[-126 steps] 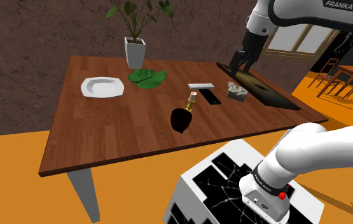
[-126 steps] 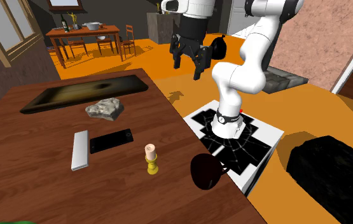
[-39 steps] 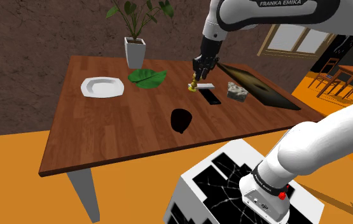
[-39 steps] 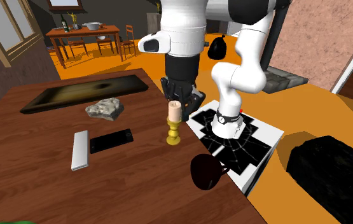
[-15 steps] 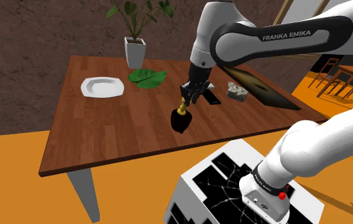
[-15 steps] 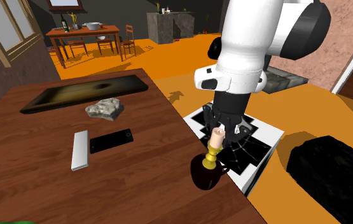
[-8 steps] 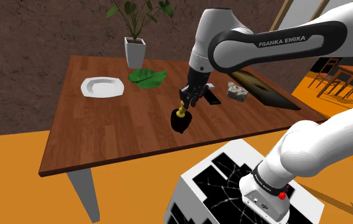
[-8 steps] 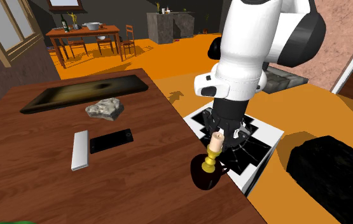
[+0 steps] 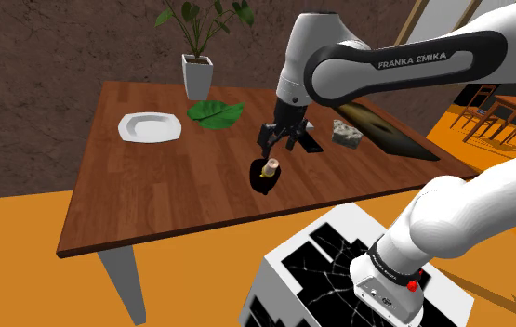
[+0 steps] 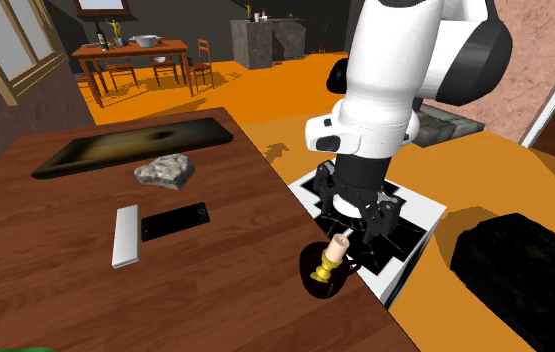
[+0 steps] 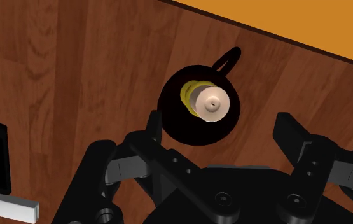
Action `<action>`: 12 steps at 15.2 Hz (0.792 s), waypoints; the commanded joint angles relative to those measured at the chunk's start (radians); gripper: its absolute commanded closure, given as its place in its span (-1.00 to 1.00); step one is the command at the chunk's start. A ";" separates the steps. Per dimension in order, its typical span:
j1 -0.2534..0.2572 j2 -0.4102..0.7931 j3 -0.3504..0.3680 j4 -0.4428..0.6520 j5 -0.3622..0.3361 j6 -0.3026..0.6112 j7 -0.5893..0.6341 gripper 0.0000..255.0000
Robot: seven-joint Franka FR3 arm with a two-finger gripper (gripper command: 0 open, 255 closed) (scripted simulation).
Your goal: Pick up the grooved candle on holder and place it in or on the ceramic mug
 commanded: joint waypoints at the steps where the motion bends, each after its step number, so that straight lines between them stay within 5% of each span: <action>1: 0.000 0.000 0.000 0.000 0.000 0.000 0.000 -1.00; 5: -0.002 -0.028 -0.011 0.106 -0.003 -0.134 -0.001 -1.00; 12: -0.001 -0.028 -0.011 0.106 -0.003 -0.134 -0.001 -1.00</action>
